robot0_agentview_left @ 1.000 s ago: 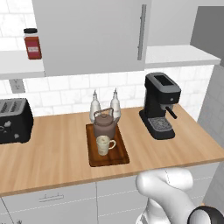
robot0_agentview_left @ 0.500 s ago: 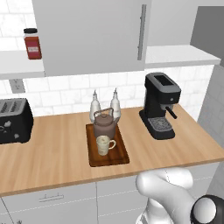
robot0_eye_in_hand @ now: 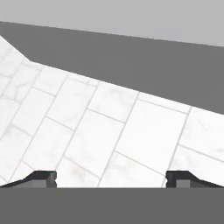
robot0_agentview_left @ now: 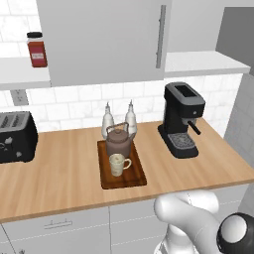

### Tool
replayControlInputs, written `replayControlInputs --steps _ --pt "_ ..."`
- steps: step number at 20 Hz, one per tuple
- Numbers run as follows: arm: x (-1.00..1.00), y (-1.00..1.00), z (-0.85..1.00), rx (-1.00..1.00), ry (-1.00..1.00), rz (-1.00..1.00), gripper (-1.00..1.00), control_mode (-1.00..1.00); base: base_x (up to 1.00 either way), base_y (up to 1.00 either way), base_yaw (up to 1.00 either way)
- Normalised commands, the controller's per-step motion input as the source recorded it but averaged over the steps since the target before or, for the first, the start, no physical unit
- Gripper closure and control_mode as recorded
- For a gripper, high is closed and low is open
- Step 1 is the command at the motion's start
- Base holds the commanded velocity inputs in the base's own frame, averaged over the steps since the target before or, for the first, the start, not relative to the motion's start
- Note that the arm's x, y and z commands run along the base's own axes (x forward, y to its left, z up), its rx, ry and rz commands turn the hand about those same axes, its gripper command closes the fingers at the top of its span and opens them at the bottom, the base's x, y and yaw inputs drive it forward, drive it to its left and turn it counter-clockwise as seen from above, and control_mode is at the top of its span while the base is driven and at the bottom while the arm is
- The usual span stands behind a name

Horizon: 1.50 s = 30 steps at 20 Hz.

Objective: Pick the kettle from the counter and place it on the tray. Then pick the mug from the cabinet and place it on the tray. Then close the cabinet doors.

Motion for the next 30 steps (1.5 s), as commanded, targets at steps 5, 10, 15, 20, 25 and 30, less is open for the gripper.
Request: replayControlInputs --steps 5,10,15,20,25,30 --pt "0.26 -0.07 0.01 0.00 0.00 0.04 -1.00 -1.00 0.00 0.00 0.00" --pt "0.31 -0.04 0.04 0.00 0.00 0.09 -1.00 -1.00 0.00 0.00 0.00" --pt "0.31 0.00 0.03 0.00 0.00 0.14 -1.00 -1.00 0.00 0.00 0.00" --pt "0.33 0.09 0.00 0.00 0.00 0.22 -1.00 -1.00 0.00 0.00 0.00" --pt "0.27 0.19 0.01 0.00 0.00 0.26 -1.00 -1.00 0.00 0.00 0.00" --pt "0.10 0.34 0.00 0.00 0.00 0.27 -1.00 -1.00 0.00 0.00 0.00"
